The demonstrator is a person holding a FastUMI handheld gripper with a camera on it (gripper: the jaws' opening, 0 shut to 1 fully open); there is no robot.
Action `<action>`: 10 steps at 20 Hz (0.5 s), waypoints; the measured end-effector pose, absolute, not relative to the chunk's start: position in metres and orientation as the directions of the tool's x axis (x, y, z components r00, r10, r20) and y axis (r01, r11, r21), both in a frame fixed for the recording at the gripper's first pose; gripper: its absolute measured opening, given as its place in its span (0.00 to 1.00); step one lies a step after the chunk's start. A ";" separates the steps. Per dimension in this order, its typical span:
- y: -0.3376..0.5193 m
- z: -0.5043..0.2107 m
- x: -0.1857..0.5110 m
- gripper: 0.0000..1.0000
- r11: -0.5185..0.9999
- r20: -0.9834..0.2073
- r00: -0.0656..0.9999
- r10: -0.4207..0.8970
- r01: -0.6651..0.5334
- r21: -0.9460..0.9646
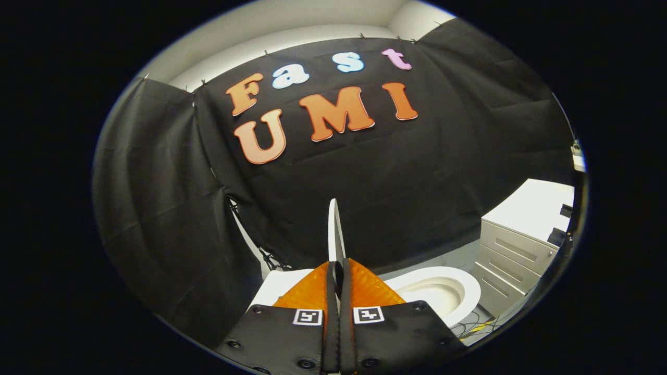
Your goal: Open the toilet lid.
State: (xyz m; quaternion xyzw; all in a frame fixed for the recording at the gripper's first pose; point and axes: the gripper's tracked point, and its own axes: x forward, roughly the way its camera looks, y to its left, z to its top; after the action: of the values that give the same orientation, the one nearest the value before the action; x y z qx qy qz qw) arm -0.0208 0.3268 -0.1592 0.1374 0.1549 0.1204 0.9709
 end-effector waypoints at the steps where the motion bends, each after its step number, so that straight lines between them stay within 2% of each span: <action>1: 0.335 -0.158 -0.023 0.08 0.935 -0.264 0.923 0.279 -0.199 0.293; 10: 0.404 -0.157 -0.048 0.08 0.939 -0.241 0.913 0.329 -0.290 0.184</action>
State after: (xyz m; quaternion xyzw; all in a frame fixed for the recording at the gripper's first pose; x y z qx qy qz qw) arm -0.0479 0.4040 -0.1568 0.0724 0.1352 0.1586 0.9754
